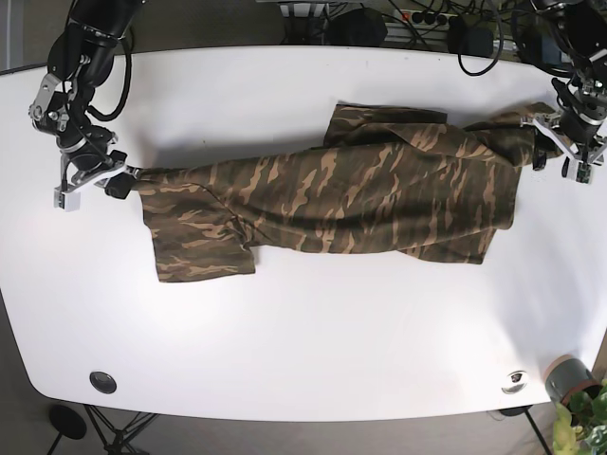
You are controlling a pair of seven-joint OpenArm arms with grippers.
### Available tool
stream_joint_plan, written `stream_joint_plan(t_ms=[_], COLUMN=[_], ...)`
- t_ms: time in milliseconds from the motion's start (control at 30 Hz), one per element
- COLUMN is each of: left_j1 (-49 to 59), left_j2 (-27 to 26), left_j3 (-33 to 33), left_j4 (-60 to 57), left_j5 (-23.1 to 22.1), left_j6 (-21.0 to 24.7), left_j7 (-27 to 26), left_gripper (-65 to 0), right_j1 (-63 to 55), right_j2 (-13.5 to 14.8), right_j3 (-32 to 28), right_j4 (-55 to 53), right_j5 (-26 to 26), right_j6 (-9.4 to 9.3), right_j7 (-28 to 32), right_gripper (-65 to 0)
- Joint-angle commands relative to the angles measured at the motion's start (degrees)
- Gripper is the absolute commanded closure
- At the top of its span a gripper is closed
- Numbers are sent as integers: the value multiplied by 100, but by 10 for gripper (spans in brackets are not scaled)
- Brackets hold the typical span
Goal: Fold the T-shirt properly
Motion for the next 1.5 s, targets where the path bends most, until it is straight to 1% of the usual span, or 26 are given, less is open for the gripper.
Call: stream_joint_plan(t_ms=[0,33,133,233,333,367,467,600,700,967,1033,1200,1267,1367,1467], left_j1=[-81,-99,-125,-538,-1022,-1259,-1971,-2833,-3378,-4398,-4547,-4714,-4802,-4943,-5004], left_j2=[-154,-172,-295,-304,-268,-207,-137,-31,-5,4,4,4,4,4,4], left_j3=[-49,-49,-40,4,66,171,364,751,962,1613,1753,2079,2334,2685,2861], left_j4=[161,161,126,108,91,20,-331,-1254,-1940,-3593,-3945,-4613,-4938,-5342,-5606], left_j5=[-490,-684,-1079,-1202,-1035,-930,-587,-174,11,20,20,28,28,11,2], left_j6=[9,9,44,79,370,528,818,932,932,941,941,941,941,941,906], left_j7=[-130,-130,-130,-112,222,433,758,785,785,767,749,301,125,29,-51], left_gripper=[-331,-331,-331,-331,-331,-331,-332,-332,-332,-332,-332,-333,-333,-333,-333], right_j1=[64,55,46,-7,-59,-68,-68,-68,-68,2,11,72,116,116,134], right_j2=[85,85,76,67,67,58,58,49,41,41,-3,-56,-56,-65,-65], right_j3=[36,36,45,54,54,54,54,36,36,36,27,27,27,27,27], right_j4=[128,128,128,128,128,128,128,128,128,128,128,128,128,128,128], right_j5=[122,122,105,122,131,131,105,131,131,131,131,131,131,131,131], right_j6=[35,35,35,35,35,35,35,35,35,35,35,35,35,35,35], right_j7=[150,150,150,150,150,150,150,150,150,150,150,150,150,150,150], right_gripper=[-21,-21,-21,-21,-21,-21,-21,-21,-21,-21,-21,-21,-21,-21,-21])
